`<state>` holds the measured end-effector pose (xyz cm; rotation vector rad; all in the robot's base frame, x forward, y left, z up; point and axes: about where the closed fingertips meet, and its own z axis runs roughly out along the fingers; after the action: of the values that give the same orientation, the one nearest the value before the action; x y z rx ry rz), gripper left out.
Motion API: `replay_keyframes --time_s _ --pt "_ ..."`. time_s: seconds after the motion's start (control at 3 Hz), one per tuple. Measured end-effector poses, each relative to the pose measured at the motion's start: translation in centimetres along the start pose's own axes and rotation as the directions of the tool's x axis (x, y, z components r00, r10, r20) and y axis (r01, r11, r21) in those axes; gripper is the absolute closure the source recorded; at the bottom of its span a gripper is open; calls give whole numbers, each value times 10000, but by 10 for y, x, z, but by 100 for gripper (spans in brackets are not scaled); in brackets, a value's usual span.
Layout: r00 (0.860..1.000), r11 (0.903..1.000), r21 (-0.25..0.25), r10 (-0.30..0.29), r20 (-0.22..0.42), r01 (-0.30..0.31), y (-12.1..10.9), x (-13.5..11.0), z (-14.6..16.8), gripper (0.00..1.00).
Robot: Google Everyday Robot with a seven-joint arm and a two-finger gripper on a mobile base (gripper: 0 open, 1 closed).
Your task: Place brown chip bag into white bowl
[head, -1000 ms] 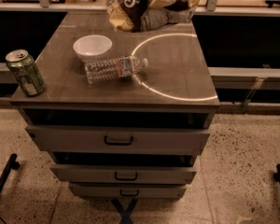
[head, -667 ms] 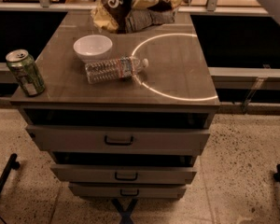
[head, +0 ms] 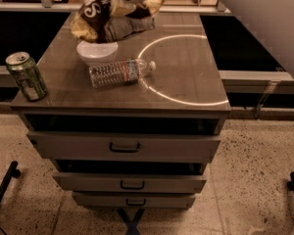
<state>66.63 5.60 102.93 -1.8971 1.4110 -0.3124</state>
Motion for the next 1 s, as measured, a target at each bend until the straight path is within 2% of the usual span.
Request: replay_keyframes --time_s 0.33,1.0 --pt "9993 9994 -240 -237 295 244 -6 -18 17 100" --pt "9935 9979 -622 -96 1135 167 -15 -37 52 100"
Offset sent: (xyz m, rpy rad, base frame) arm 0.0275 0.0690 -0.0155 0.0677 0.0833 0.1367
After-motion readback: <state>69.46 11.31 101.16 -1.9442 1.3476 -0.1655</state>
